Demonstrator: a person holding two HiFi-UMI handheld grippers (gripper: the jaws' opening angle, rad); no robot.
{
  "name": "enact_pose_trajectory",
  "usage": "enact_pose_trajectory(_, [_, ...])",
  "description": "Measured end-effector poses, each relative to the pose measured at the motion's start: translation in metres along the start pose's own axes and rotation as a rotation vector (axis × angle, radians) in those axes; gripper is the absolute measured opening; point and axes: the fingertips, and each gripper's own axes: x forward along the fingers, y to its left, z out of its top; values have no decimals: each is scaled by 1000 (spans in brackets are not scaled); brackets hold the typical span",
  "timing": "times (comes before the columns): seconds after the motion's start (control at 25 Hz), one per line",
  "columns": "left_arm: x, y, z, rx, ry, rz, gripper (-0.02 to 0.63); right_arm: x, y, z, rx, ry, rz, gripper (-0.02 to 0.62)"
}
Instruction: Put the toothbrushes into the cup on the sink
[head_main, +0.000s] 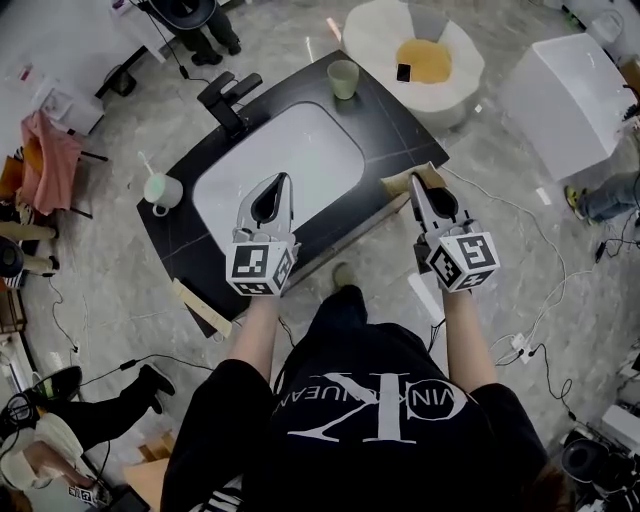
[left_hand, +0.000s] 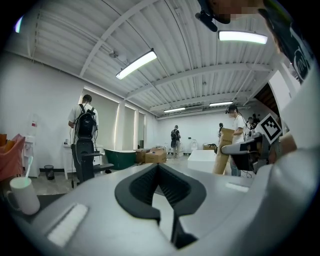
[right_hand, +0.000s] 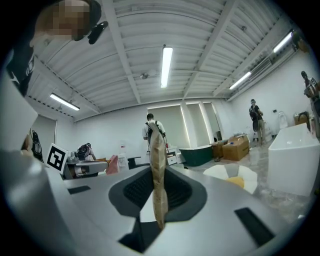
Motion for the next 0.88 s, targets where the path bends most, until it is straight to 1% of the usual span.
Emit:
enact_pose_trajectory(0.52, [73,48,7,-21,-17,21,9,89,-27,16,-29,24,50,63])
enact_pose_trajectory(0.72, [91,61,10,-22,-29,28,9,114,-31,19,-40,27,66,63])
enact_pose_trajectory(0.88, [98,63,7,-25,-20,34,9,127,-34,19,-41,40,83,63])
